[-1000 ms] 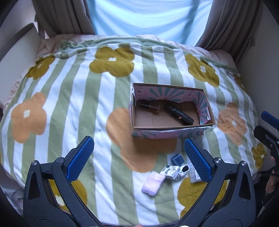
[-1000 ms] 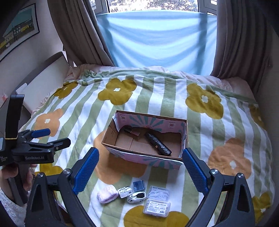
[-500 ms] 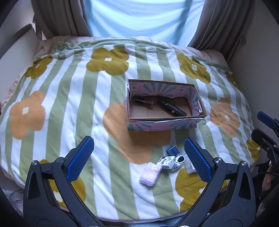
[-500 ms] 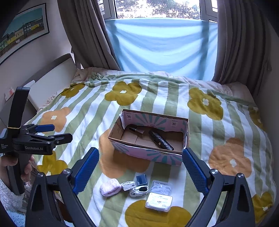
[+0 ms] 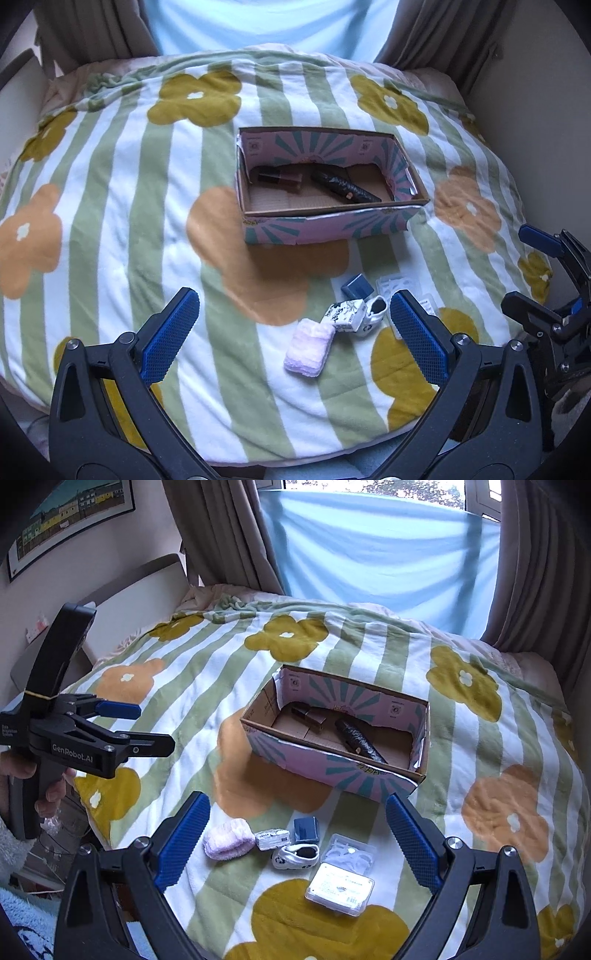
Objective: Organize objects
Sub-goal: 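Withdraw both tools from the box back over the remaining items, then grasp the pink towel with the left tool while the right tool grasps the white sock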
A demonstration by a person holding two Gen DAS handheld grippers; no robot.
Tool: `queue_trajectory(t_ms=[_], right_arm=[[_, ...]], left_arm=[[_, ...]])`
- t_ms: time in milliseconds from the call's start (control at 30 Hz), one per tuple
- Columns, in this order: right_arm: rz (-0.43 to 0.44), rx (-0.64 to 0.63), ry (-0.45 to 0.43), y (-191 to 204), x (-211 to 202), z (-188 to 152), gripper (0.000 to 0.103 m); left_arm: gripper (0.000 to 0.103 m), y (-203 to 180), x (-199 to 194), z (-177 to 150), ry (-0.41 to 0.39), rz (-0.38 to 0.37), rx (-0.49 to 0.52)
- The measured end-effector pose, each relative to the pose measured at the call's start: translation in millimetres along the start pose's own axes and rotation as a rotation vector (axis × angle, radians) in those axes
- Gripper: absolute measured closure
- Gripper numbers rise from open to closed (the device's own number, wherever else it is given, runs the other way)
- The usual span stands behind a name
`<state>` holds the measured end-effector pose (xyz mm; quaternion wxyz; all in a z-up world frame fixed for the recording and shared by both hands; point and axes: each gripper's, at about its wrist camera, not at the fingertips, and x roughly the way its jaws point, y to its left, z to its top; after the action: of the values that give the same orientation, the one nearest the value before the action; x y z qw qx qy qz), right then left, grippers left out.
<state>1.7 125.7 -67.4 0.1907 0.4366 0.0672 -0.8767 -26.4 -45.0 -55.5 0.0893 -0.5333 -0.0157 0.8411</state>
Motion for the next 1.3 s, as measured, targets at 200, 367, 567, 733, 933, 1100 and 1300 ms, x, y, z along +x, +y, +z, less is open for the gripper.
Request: queue_trajectory(t_ms=[200,367,567,733,933,1100,1300], right_arm=[[0.036,-0.024,0.078,-3,47,-31,0.008],[0.058,-0.054,0.130,-3,84,-53,0.011],[0.093,-0.121,0.192,1,127,-75,0.015],[0.106,-0.133,0.231,-2,156,-86,0.017],[0.121,-0.185,0.280,1,179,-91,0.024],[0.119,-0.225,0.312,6,193,-91,0.030],[0.108,-0.211,0.340,2,205,-90,0.030]], left_arm=[[0.000,-10,53,-22,0.092,-0.056,0.088],[0.004,-10,102,-42,0.173,-0.089,0.102],[0.004,-11,145,-63,0.224,-0.111,0.131],[0.004,-11,174,-80,0.276,-0.128,0.148],[0.009,-9,202,-92,0.322,-0.139,0.156],[0.021,-9,213,-94,0.328,-0.139,0.178],[0.047,-14,212,-93,0.332,-0.160,0.202]])
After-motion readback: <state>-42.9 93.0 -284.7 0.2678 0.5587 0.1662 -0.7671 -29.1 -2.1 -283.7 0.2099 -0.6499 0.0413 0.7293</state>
